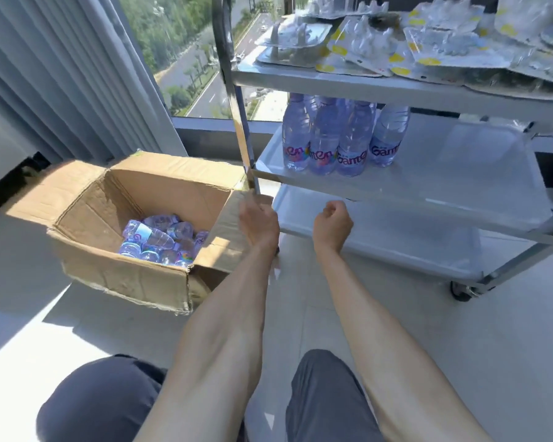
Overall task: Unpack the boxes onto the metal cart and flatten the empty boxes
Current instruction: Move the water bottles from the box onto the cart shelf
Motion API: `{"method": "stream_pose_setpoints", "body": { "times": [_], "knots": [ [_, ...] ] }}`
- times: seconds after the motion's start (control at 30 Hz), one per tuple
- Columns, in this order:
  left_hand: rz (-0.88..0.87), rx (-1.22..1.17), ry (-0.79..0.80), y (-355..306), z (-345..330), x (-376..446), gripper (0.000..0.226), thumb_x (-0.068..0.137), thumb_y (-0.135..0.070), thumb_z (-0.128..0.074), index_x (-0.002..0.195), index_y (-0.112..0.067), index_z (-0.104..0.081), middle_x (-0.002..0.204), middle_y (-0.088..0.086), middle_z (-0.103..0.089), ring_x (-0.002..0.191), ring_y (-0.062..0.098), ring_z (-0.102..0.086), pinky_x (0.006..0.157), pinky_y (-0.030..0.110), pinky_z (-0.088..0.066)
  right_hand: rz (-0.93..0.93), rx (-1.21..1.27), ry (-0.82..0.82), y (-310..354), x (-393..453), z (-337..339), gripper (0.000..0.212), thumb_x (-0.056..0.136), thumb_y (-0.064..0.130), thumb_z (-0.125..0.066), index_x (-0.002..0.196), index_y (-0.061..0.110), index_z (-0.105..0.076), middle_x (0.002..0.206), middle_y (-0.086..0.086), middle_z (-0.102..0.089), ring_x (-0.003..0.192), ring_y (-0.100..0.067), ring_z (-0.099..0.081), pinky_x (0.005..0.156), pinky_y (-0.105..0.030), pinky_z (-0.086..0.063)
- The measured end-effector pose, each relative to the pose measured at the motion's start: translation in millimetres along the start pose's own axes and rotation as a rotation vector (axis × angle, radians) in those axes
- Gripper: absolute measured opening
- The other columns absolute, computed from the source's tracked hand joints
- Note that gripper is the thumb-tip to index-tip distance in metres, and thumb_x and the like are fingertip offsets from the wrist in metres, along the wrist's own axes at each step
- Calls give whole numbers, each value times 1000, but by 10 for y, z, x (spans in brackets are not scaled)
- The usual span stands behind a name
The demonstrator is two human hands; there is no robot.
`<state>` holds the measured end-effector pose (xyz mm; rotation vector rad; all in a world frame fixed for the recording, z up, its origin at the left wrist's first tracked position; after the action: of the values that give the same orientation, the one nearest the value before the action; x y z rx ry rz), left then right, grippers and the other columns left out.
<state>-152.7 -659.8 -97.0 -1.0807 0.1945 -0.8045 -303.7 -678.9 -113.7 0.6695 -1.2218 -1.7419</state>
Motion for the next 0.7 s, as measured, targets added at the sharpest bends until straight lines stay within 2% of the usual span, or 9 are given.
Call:
{"method": "stream_pose_setpoints", "body": {
  "times": [0.07,0.2,0.3,0.37,0.43,0.5,0.57,0.6,0.7],
  "knots": [
    [81,-9,-87,204,161,235,27,89,-4,-49,111,-4,-65,102,16,-66,96,34,-59,72,25,-29,4,-18,135,175,-110,-360,19,89,0,-53,100,3,-68,100,-14,-72,97,-34,-64,83,-35,-47],
    [294,33,-128,871,373,815,34,83,0,-49,113,-9,-63,108,13,-65,108,31,-54,74,25,-27,20,39,378,631,-457,-1204,22,92,6,-51,105,6,-68,100,-6,-68,92,-20,-59,79,-28,-46],
    [447,126,33,1473,375,1252,36,87,-8,-56,123,-10,-56,117,7,-62,111,26,-53,83,26,-35,20,29,618,879,-652,-2032,29,90,1,-50,115,6,-65,113,-13,-63,105,-26,-59,89,-31,-47],
    [545,210,132,1908,326,1504,43,85,-26,-57,124,-7,-58,125,17,-61,118,33,-55,91,32,-42,-1,-32,833,949,-770,-2549,35,89,0,-49,120,5,-63,125,-14,-62,119,-28,-56,98,-28,-40],
    [599,390,372,2432,221,1701,49,87,-36,-55,127,-7,-59,131,18,-60,122,35,-57,96,35,-45,-44,-156,925,839,-839,-3022,34,89,3,-51,120,5,-65,128,-15,-62,124,-28,-54,100,-27,-38],
    [626,476,580,2934,99,1724,52,92,-40,-52,135,-11,-56,138,11,-56,121,30,-58,97,31,-50,-147,-297,941,557,-887,-3322,34,90,10,-53,121,3,-64,129,-20,-61,124,-34,-54,100,-33,-42],
    [782,395,668,3303,85,1683,49,98,-36,-48,138,-9,-54,139,10,-56,112,25,-63,68,19,-57,-280,-447,939,296,-928,-3508,42,89,18,-55,129,4,-57,134,-24,-54,128,-39,-50,104,-39,-42],
    [854,379,704,3413,65,1668,45,101,-31,-46,138,-7,-54,136,10,-58,113,27,-63,63,18,-56,-298,-467,905,261,-914,-3566,46,87,20,-55,131,5,-53,136,-24,-50,128,-40,-48,106,-42,-40],
    [734,681,892,3703,-1,1660,40,96,-30,-55,130,-9,-58,133,9,-58,123,31,-56,97,40,-52,-121,-453,673,313,-790,-3617,46,80,17,-54,125,11,-51,129,-20,-46,121,-40,-46,105,-48,-33]
  ]
}}
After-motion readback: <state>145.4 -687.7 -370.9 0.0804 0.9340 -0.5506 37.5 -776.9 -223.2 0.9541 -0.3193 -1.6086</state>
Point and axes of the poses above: each hand's wrist, its own x-axis towards the middle knuckle, its own z-axis out of the back of the hand, y = z × x, the point moved 3 cm from there along x, towards the middle knuckle
